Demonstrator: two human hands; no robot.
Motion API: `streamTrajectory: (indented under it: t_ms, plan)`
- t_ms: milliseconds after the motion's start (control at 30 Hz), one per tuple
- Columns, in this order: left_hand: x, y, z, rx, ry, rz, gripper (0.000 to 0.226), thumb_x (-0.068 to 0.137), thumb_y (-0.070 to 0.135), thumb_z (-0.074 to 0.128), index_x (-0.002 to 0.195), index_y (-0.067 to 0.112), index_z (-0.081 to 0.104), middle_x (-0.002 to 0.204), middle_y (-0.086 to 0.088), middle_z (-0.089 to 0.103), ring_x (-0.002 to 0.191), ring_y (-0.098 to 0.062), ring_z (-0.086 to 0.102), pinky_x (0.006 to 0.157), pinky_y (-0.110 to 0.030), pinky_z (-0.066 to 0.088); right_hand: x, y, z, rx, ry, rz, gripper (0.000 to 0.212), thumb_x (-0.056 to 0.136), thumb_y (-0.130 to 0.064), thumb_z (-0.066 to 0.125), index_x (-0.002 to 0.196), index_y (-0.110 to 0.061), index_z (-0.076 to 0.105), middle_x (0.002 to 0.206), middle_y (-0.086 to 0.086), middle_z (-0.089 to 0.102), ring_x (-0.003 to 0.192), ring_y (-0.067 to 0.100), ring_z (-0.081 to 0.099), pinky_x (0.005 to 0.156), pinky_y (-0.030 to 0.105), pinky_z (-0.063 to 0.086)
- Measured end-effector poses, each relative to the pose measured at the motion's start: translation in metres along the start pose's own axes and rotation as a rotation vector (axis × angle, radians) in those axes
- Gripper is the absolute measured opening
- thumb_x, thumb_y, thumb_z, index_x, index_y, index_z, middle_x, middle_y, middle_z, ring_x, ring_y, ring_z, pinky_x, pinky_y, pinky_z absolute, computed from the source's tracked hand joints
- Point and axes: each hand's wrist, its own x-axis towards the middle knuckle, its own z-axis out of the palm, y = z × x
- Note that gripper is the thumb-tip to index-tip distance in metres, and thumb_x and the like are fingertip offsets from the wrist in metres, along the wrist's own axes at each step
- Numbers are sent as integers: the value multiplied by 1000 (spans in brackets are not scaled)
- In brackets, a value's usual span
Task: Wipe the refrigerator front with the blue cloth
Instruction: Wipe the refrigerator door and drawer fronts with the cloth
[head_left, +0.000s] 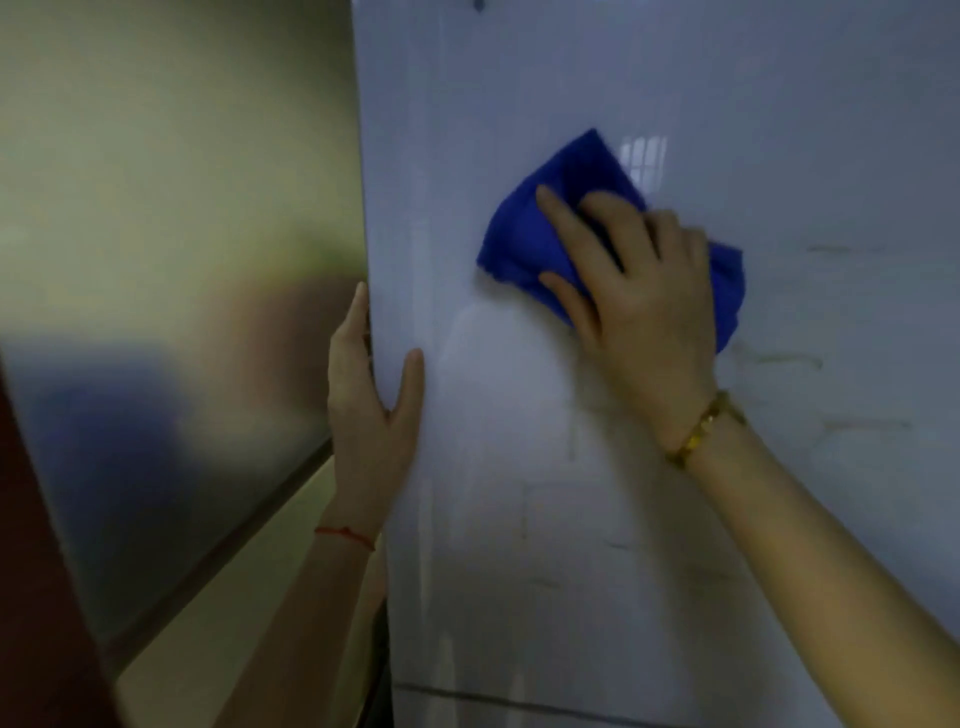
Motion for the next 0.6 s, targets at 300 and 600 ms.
streamTrajectory:
  t_ms: [300,600]
  plan:
    - [-2,-14,15,-73,54,60,66,95,19,57,152,9,26,148,6,39,137,-11,43,114,-38,42,-40,21,-8,-71,23,-54,42,99,-22,57,140,-22,47,118,8,52,82,30,49,70,41,39]
    - [-1,-17,14,-96,59,76,67,93,23,58,152,10,28,145,16,40,135,-11,46,110,-42,45,-77,-23,-2,-49,-52,-169,48,94,-7,58,139,-24,50,115,10,50,83,29,46,71,41,39]
